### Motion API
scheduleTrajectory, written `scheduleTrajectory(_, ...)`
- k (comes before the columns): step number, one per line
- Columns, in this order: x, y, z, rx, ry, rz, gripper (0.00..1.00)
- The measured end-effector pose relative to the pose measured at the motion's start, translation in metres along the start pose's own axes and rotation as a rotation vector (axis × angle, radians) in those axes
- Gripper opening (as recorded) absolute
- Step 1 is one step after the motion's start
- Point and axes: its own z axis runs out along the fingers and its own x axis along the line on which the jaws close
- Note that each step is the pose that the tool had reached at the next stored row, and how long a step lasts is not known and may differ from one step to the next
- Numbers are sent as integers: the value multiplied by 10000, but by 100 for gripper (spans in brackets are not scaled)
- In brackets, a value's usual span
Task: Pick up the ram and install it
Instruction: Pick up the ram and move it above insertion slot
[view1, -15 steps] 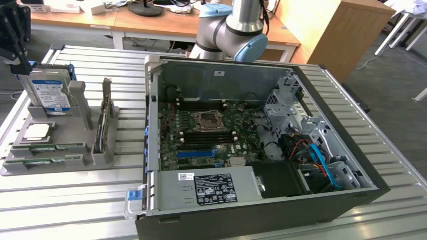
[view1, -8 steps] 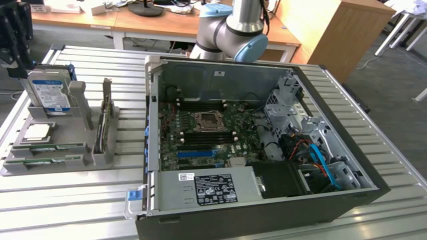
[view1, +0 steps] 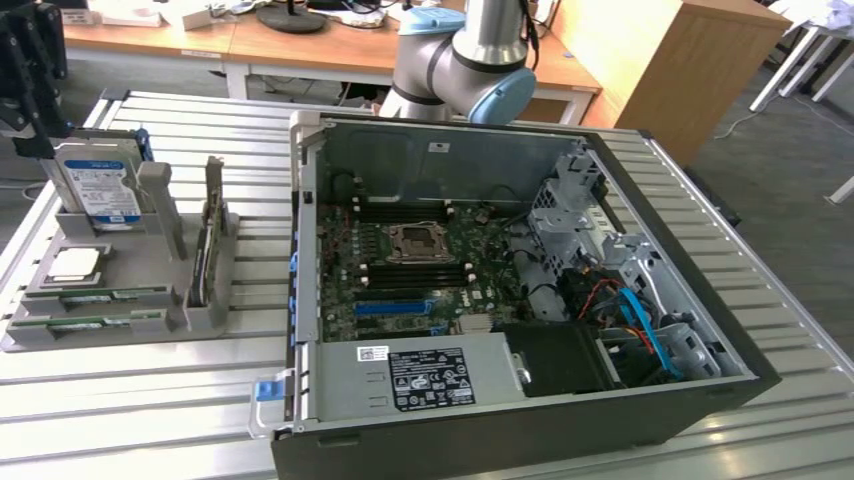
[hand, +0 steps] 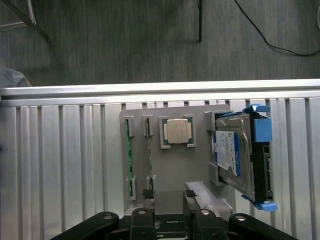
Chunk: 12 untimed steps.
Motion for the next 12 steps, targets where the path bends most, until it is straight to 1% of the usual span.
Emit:
scheduleTrajectory(3, 3, 1, 2, 0, 0, -1, 36)
scheduleTrajectory(8, 42, -2, 1, 0, 0, -5, 36)
scheduleTrajectory(12, 44, -2, 10, 2, 0, -5, 36)
